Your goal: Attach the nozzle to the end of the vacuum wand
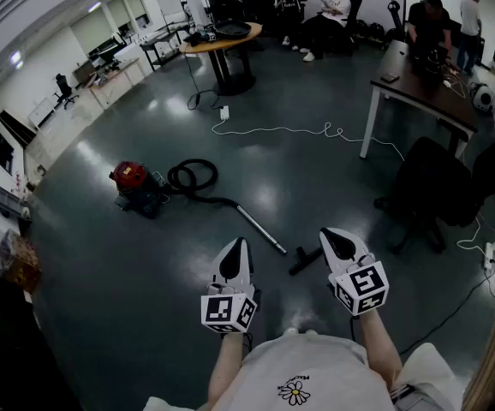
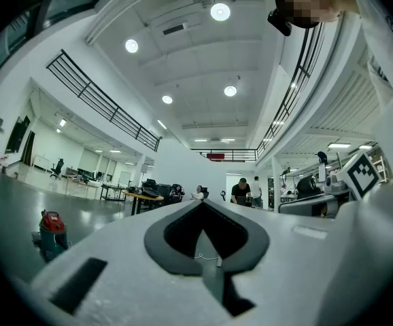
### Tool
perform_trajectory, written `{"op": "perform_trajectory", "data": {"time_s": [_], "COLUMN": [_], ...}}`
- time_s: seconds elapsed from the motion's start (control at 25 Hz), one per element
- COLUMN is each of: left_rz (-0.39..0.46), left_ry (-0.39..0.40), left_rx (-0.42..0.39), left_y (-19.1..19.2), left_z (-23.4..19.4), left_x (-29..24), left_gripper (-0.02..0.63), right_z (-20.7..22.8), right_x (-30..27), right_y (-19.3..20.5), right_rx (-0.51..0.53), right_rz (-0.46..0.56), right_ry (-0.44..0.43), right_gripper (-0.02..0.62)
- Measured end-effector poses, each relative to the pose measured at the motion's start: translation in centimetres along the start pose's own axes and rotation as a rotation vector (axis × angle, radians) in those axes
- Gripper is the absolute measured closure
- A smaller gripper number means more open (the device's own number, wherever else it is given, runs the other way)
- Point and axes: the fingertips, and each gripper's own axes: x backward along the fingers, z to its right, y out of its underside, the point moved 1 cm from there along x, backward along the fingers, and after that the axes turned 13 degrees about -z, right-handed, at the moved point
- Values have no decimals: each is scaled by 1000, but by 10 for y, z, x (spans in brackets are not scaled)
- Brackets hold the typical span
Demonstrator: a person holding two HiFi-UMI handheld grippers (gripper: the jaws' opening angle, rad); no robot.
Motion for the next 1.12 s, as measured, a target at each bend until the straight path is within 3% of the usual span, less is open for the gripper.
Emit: {"op": "perform_trajectory", "data": {"time_s": [0.44, 0.68, 0.96, 1.12], "left_rz": [-25, -15, 26, -32], "left_ry": [13, 0, 0, -41], "left_rx": [-7, -1, 64, 84], "left_y": [3, 2, -3, 19], "left_z": [9, 6, 8, 5], "left_x": [-9, -9, -10, -21], "left_gripper": [606, 606, 606, 606], "right_z": [13, 13, 21, 35], "right_x": [1, 1, 0, -10], "right_y": [1, -7, 0, 26], "right_rx": [-7, -22, -31, -47], "right_rz": [-5, 41, 41, -20], "right_ry": [-3, -41, -95, -136], "right_gripper": [588, 588, 588, 588]}}
